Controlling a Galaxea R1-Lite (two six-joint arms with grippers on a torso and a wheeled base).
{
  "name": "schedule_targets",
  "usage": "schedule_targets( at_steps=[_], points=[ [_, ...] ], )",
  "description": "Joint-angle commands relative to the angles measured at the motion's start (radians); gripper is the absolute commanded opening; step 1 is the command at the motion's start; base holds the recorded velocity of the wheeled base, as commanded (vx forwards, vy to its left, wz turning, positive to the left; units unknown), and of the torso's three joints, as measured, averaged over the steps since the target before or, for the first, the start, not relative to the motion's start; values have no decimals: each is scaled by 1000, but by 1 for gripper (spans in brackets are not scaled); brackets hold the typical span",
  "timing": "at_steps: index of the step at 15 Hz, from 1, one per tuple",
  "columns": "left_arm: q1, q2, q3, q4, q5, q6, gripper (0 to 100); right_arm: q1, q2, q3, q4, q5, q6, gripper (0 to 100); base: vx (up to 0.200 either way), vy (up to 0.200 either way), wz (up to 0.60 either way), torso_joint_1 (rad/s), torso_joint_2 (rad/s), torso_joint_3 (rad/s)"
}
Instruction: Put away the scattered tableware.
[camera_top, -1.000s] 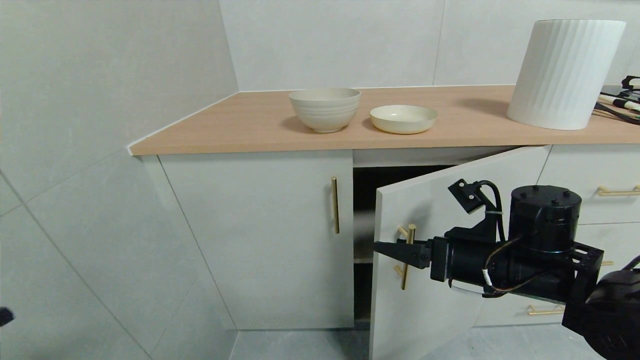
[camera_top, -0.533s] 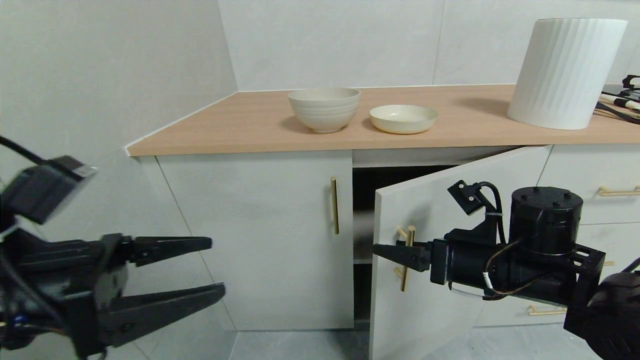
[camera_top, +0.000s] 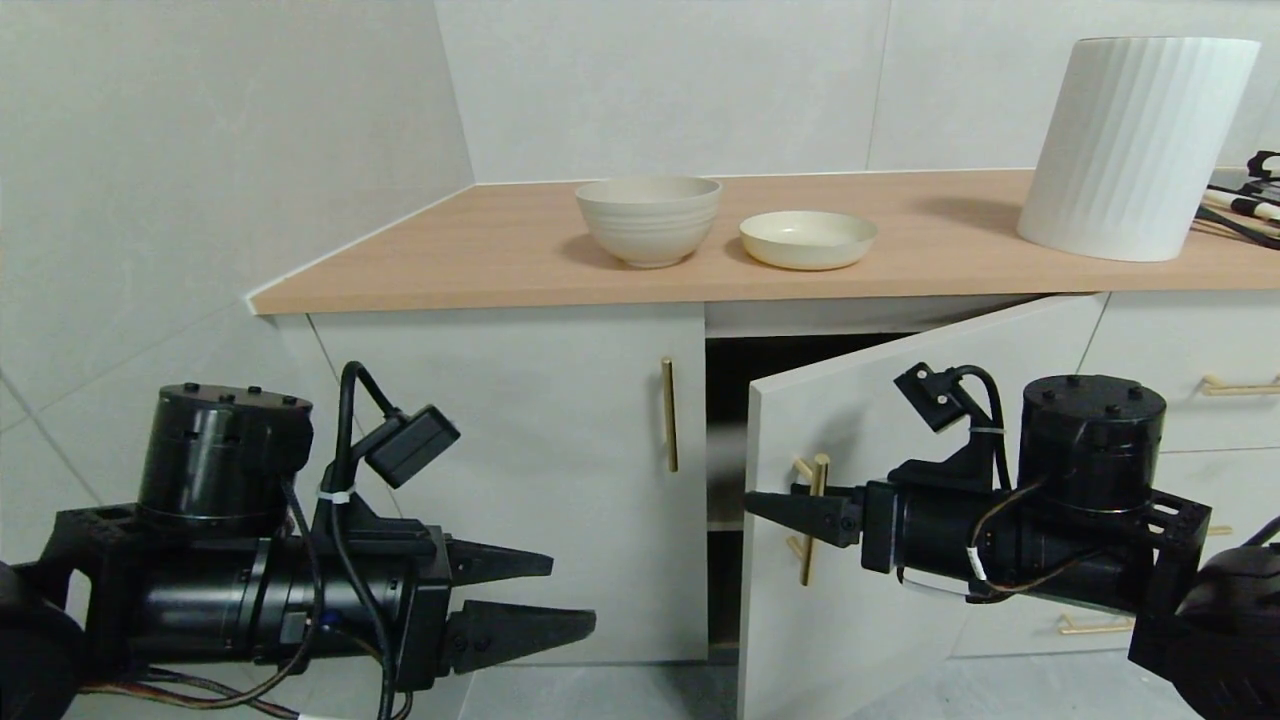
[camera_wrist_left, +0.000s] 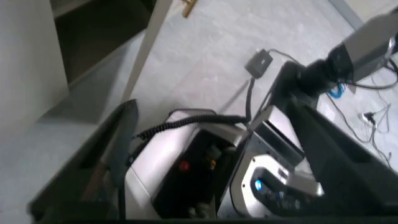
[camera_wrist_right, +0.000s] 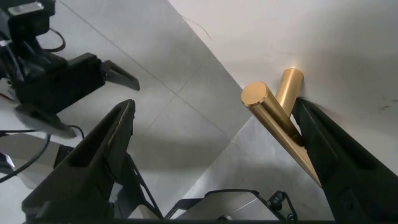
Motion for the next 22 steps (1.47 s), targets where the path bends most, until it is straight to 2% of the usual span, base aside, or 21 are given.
schedule_targets(
  at_steps=[1, 4, 6, 8, 9, 10, 12, 17, 19, 22],
  points=[
    [-5, 16, 1, -8, 7, -2, 0, 1, 4, 1, 0, 0, -1, 100, 0, 0, 0, 0, 0, 0],
    [-5, 27, -15, -28, 9, -5, 0, 2, 0, 4, 0, 0, -1, 100, 0, 0, 0, 0, 0, 0],
    [-10, 62, -67, -34, 16, -8, 0, 19, -3, 7, 0, -4, -7, 100, 0, 0, 0, 0, 0, 0],
    [-60, 131, -130, -47, 29, -50, 0, 21, -7, 8, 0, -4, -5, 100, 0, 0, 0, 0, 0, 0],
    [-71, 172, -162, -76, 35, -50, 0, 21, -9, 8, 0, -4, -7, 100, 0, 0, 0, 0, 0, 0],
    [-99, 258, -217, -151, 69, -57, 0, 21, -19, 8, 0, -6, -5, 100, 0, 0, 0, 0, 0, 0],
    [-134, 340, -231, -243, 127, -74, 0, 19, -27, 10, 0, -6, -5, 100, 0, 0, 0, 0, 0, 0],
    [-229, 577, -163, -745, 340, -151, 0, 19, -39, 18, 0, -7, -7, 100, 0, 0, 0, 0, 0, 0],
    [-257, 616, -153, -852, 362, -154, 0, 19, -39, 18, 0, -7, -7, 100, 0, 0, 0, 0, 0, 0],
    [-272, 651, -168, -893, 366, -157, 0, 19, -44, 24, 0, -9, -7, 100, 0, 0, 0, 0, 0, 0]
  ],
)
